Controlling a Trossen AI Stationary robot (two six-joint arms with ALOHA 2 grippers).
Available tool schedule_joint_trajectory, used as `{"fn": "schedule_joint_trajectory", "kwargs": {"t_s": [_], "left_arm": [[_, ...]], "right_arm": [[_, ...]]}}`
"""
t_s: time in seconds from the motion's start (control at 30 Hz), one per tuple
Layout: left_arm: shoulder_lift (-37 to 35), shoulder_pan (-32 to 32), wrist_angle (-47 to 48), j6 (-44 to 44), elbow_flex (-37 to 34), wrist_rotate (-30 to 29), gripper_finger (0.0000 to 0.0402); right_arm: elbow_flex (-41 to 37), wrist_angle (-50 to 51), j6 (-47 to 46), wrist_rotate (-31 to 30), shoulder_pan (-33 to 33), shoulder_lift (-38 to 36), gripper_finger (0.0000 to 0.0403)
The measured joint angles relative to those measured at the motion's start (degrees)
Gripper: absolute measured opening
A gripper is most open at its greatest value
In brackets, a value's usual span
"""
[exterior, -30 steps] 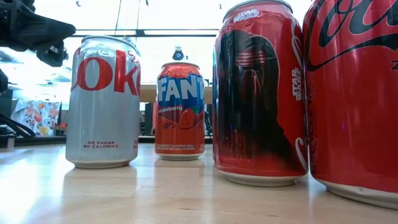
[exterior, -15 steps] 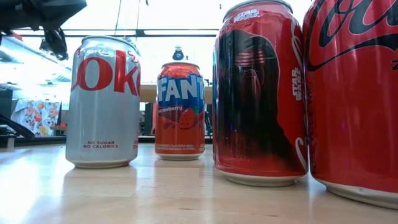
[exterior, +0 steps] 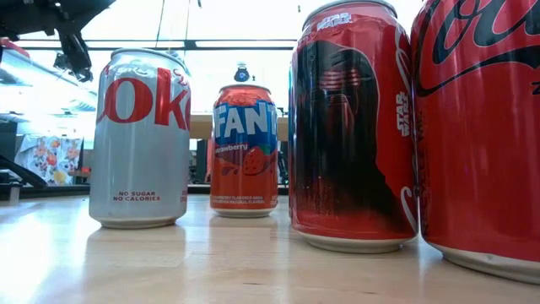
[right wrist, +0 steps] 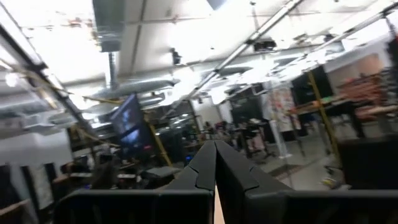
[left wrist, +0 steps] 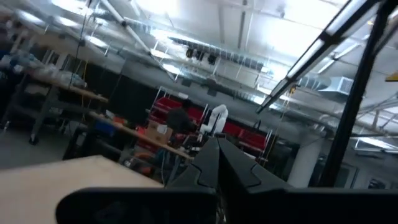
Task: Place canned beverage on shelf
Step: Put the top orange soda can on the shelf
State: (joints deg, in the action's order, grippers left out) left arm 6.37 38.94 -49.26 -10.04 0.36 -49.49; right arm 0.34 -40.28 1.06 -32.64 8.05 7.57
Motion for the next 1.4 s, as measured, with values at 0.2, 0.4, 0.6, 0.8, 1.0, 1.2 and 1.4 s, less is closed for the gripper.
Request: {"fn": "schedule_joint_trajectory", "kwargs": {"t_s": [0.2, 0.4, 0.6, 0.8, 1.0, 1.2, 1.4], "left_arm": [[-0.01, 0.0, -8.57, -8.24, 0.0, 14.26, 0.0005], [0.1, 0.02, -8.47, -13.61, 0.9, 16.88, 0.0005], [3.63, 0.02, -1.83, -13.76, 5.73, 16.78, 0.0005], [13.29, 0.01, 5.16, -13.76, 13.4, 10.99, 0.0005], [22.62, -1.32, 5.51, -13.49, 17.51, 6.74, 0.0014], [30.19, -3.56, 5.54, -11.73, 20.44, 4.1, 0.0071], [35.37, -4.79, 5.9, -9.14, 22.79, 4.06, 0.0122]], "right_arm": [[0.0, -0.43, -0.94, 7.07, 0.0, 0.0, 0.0012], [0.0, -0.34, -11.42, 11.25, 0.0, 0.0, 0.0012], [2.59, 5.91, -13.23, 18.55, 0.07, 2.17, 0.0012], [12.73, 21.0, -13.49, 14.52, 0.04, 12.58, 0.0012], [22.32, 30.12, -12.59, 11.32, 0.02, 24.63, 0.0012], [31.46, 38.86, -12.27, 12.64, 0.02, 35.45, 0.0012], [40.28, 48.48, -11.43, 15.45, 0.04, 44.26, 0.0024]]}}
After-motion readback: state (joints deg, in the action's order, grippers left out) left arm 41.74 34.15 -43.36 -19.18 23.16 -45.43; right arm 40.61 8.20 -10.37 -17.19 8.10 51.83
